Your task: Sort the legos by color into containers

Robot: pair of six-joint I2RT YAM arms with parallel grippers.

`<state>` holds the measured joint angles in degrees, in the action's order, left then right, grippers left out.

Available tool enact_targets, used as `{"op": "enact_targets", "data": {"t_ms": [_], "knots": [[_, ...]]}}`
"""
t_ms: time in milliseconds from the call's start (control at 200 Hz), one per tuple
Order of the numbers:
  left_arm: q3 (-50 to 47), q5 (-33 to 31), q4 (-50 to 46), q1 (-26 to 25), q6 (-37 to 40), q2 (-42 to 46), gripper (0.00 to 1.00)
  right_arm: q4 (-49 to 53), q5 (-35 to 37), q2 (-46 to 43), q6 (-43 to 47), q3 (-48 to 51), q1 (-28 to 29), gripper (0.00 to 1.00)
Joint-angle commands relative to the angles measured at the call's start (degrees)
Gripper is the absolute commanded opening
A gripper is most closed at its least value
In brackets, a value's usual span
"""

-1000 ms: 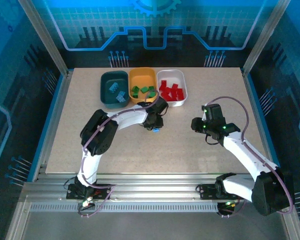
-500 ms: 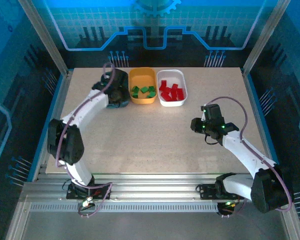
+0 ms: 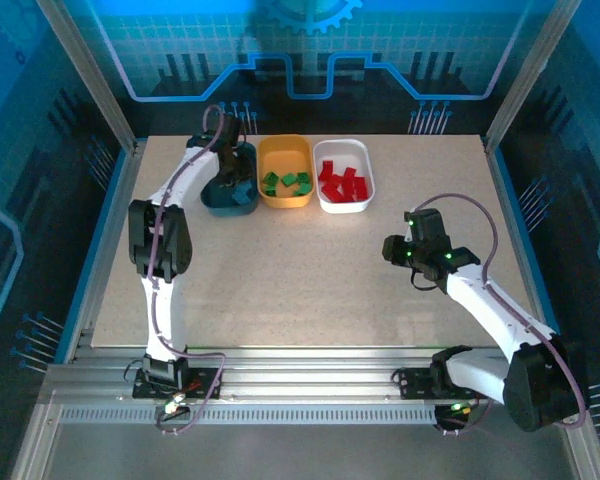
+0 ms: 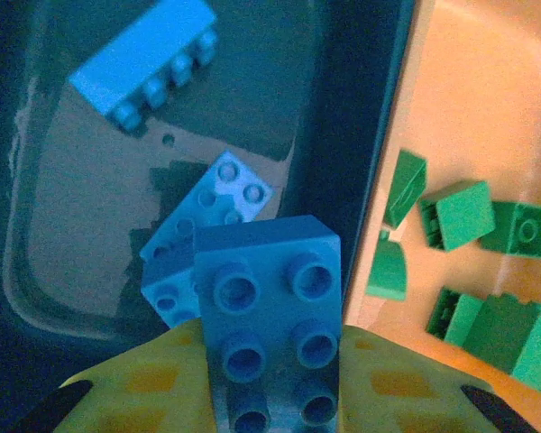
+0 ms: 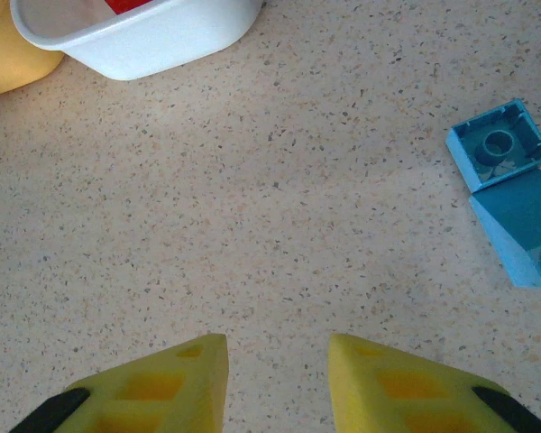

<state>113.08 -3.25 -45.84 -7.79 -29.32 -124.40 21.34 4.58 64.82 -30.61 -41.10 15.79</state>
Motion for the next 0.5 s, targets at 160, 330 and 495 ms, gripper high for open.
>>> {"op": "enact_targets", "data": {"t_ms": [160,330,495], "knots": [[1.6,0.9,-1.9,3.4,3.7,2.4,0.74,-0.7,3.8,0.1,0.2,1.3,0.0,0.48],[-11.2,4.3,6.5,4.3,-1.1,15.1,0.82,1.1,9.0,0.9,-1.8,1.1,-0.3,0.60],[-41.4,13.6,28.2,2.4,-10.9,34.1,0.88,5.3,15.6,2.6,-4.7,-0.1,-3.5,0.77]]}}
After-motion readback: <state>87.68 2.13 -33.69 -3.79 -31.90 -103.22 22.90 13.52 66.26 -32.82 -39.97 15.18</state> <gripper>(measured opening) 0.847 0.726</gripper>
